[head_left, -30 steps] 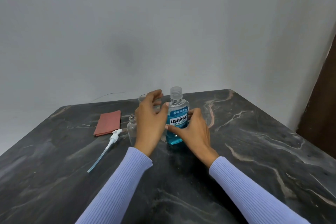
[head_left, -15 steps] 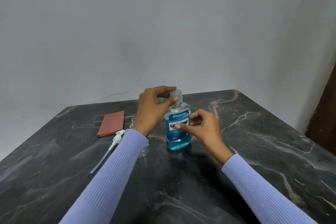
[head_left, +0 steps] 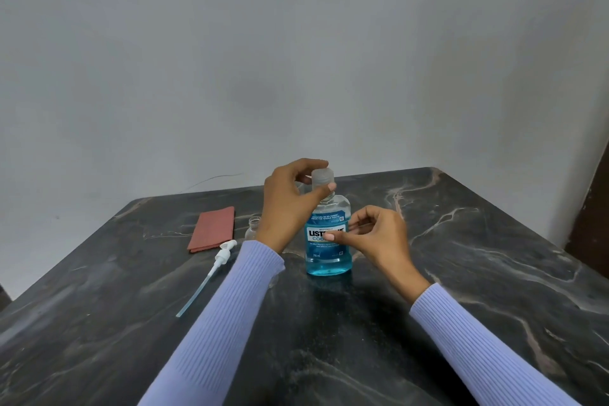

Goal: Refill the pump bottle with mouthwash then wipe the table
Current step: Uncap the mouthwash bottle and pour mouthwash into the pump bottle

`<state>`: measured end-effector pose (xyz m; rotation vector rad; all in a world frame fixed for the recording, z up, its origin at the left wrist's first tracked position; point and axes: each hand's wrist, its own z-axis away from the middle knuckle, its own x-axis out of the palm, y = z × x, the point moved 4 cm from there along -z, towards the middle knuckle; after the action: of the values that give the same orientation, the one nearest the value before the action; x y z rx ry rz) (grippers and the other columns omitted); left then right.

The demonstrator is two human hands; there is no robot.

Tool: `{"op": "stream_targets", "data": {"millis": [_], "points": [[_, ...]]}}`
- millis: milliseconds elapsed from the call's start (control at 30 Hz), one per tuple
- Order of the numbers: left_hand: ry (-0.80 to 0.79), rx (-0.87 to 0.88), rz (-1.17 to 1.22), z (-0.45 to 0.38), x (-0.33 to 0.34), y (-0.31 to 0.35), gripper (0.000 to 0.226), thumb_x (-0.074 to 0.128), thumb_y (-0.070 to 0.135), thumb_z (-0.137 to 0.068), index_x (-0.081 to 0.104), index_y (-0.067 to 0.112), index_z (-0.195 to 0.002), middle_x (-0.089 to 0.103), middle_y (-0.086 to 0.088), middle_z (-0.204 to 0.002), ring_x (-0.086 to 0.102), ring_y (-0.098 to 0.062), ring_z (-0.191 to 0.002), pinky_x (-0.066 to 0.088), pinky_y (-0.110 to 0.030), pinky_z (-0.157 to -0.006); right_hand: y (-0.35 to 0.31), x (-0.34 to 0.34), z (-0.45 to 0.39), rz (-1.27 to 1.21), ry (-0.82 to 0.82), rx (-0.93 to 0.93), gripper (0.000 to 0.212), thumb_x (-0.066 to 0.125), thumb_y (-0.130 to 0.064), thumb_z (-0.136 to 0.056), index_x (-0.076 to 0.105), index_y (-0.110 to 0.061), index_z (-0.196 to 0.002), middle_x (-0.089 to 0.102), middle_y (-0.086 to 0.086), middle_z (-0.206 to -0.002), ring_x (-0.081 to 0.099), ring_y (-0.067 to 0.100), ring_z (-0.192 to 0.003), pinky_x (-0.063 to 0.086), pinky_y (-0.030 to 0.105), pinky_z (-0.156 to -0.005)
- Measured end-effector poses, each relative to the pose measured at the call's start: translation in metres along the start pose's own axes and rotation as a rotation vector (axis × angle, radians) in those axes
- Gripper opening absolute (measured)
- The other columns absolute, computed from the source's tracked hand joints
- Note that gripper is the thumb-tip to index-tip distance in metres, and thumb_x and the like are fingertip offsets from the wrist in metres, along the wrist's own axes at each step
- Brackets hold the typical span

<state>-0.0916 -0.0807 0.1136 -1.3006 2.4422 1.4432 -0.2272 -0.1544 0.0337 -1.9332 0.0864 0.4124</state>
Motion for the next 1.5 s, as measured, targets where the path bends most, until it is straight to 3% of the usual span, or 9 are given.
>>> {"op": "stream_targets", "data": {"millis": [200, 533, 800, 967, 1067, 1200, 1367, 1500], "points": [[0.169, -0.018, 0.014, 0.000, -0.007, 0.007, 0.039, 0.080, 0.033, -0.071, 0.069, 0.019, -0.105, 0.067, 0.007, -0.096, 0.056, -0.004, -0.073, 0.041, -0.009, -0.058, 0.001, 0.003, 0.001, 0.004, 0.002, -0.005, 0.039, 0.088, -0.035, -0.054, 0.060, -0.018, -0.075, 0.067, -0.002, -0.076, 0.065, 0.012, -0.072, 0.056, 0.023, -0.061], [0.220, -0.067, 0.099, 0.003, -0.009, 0.008, 0.039, 0.082, 0.027, -0.070, 0.070, 0.014, -0.105, 0.072, -0.003, -0.100, 0.061, -0.007, -0.076, 0.050, -0.015, -0.064, 0.000, 0.002, 0.000, 0.003, -0.014, -0.009, 0.041, 0.088, -0.038, -0.052, 0.060, -0.018, -0.075, 0.068, -0.003, -0.075, 0.065, 0.012, -0.072, 0.056, 0.025, -0.062], [0.286, -0.026, 0.089, -0.003, -0.009, 0.021, 0.039, 0.079, 0.033, -0.073, 0.065, 0.016, -0.105, 0.068, 0.002, -0.098, 0.063, -0.007, -0.077, 0.048, -0.010, -0.063, 0.001, 0.002, 0.000, -0.003, -0.012, -0.011, 0.041, 0.087, -0.039, -0.053, 0.060, -0.018, -0.076, 0.068, -0.002, -0.078, 0.066, 0.013, -0.074, 0.059, 0.029, -0.065], [0.250, -0.082, 0.255, 0.011, -0.010, 0.023, 0.036, 0.076, 0.032, -0.076, 0.065, 0.013, -0.104, 0.070, 0.000, -0.098, 0.066, -0.010, -0.083, 0.054, -0.014, -0.067, -0.002, -0.001, -0.002, 0.039, -0.015, -0.041, 0.049, 0.086, -0.045, -0.051, 0.061, -0.016, -0.081, 0.067, -0.002, -0.079, 0.064, 0.012, -0.076, 0.056, 0.026, -0.065], [0.224, -0.141, 0.363, 0.030, -0.006, 0.019, 0.034, 0.073, 0.032, -0.078, 0.064, 0.012, -0.104, 0.070, 0.001, -0.098, 0.066, -0.006, -0.086, 0.053, -0.010, -0.070, -0.012, -0.012, -0.002, 0.095, 0.024, -0.123, 0.054, 0.086, -0.050, -0.047, 0.060, -0.020, -0.084, 0.064, -0.008, -0.081, 0.061, 0.006, -0.078, 0.050, 0.018, -0.063], [0.192, -0.246, 0.440, 0.054, 0.002, 0.013, 0.031, 0.069, 0.035, -0.081, 0.064, 0.013, -0.103, 0.071, -0.001, -0.099, 0.067, -0.011, -0.091, 0.054, -0.023, -0.080, -0.032, -0.033, -0.001, 0.191, -0.022, -0.328, 0.054, 0.086, -0.047, -0.051, 0.060, -0.026, -0.093, 0.063, -0.013, -0.095, 0.059, 0.002, -0.088, 0.054, 0.024, -0.070], [0.083, -0.332, 0.472, 0.067, 0.019, 0.002, 0.024, 0.064, 0.040, -0.084, 0.067, 0.018, -0.094, 0.071, 0.007, -0.081, 0.062, 0.008, -0.061, 0.047, -0.007, -0.057, -0.046, -0.048, 0.019, 0.200, -0.134, -0.557, 0.055, 0.083, -0.046, -0.060, 0.055, -0.032, -0.106, 0.060, -0.021, -0.107, 0.057, -0.002, -0.101, 0.055, 0.021, -0.075], [-0.013, -0.406, 0.474, 0.072, 0.036, -0.006, 0.035, 0.060, 0.042, -0.087, 0.071, 0.010, -0.090, 0.073, -0.004, -0.079, 0.065, -0.007, -0.063, 0.048, -0.012, -0.056, -0.046, -0.053, 0.037, 0.231, -0.168, -0.696, 0.046, 0.077, -0.044, -0.069, 0.060, -0.027, -0.108, 0.062, -0.017, -0.111, 0.058, 0.003, -0.105, 0.053, 0.023, -0.080]]}}
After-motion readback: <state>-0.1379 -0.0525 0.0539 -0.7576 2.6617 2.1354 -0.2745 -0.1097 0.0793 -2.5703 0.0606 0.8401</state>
